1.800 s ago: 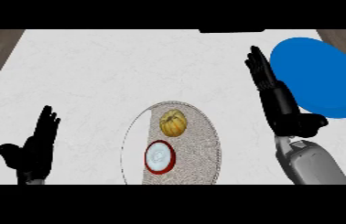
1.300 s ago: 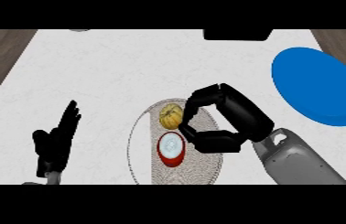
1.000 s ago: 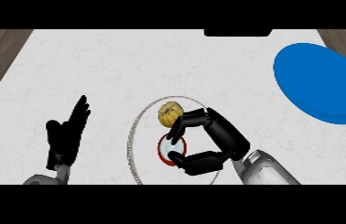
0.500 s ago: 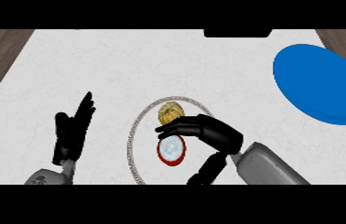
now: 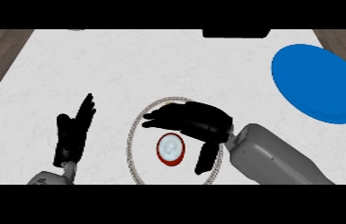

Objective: Pick the can from the placemat and place it in the plate

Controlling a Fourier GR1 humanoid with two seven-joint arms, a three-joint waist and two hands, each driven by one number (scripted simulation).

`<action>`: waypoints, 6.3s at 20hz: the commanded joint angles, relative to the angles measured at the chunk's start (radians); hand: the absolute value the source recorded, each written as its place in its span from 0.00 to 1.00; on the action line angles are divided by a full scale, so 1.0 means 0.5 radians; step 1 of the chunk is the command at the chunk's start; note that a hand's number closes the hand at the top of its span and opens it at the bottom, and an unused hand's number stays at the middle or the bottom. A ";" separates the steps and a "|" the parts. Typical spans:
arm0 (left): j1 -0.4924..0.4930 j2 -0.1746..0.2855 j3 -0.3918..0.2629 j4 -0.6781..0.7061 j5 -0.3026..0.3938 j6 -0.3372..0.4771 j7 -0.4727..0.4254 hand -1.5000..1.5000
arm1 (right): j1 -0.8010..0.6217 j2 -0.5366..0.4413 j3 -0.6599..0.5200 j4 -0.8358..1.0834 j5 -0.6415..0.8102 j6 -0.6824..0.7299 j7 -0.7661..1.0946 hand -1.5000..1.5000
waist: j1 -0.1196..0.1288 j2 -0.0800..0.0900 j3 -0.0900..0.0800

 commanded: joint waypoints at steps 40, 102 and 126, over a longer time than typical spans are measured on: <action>-0.005 -0.233 0.361 -0.056 -0.319 -0.285 0.161 0.50 | 0.064 0.646 -0.207 0.434 1.130 0.660 -0.095 1.00 | -0.003 0.007 0.002; -0.111 -0.383 0.424 -0.052 -0.504 -0.380 0.238 0.50 | -0.344 -0.713 -2.212 2.475 1.159 -0.486 0.051 0.00 | 0.073 0.047 0.010; -0.114 -0.435 0.449 -0.016 -0.506 -0.397 0.216 0.50 | -0.144 -0.880 -2.994 2.512 0.243 0.131 -0.979 0.00 | 0.048 0.039 0.011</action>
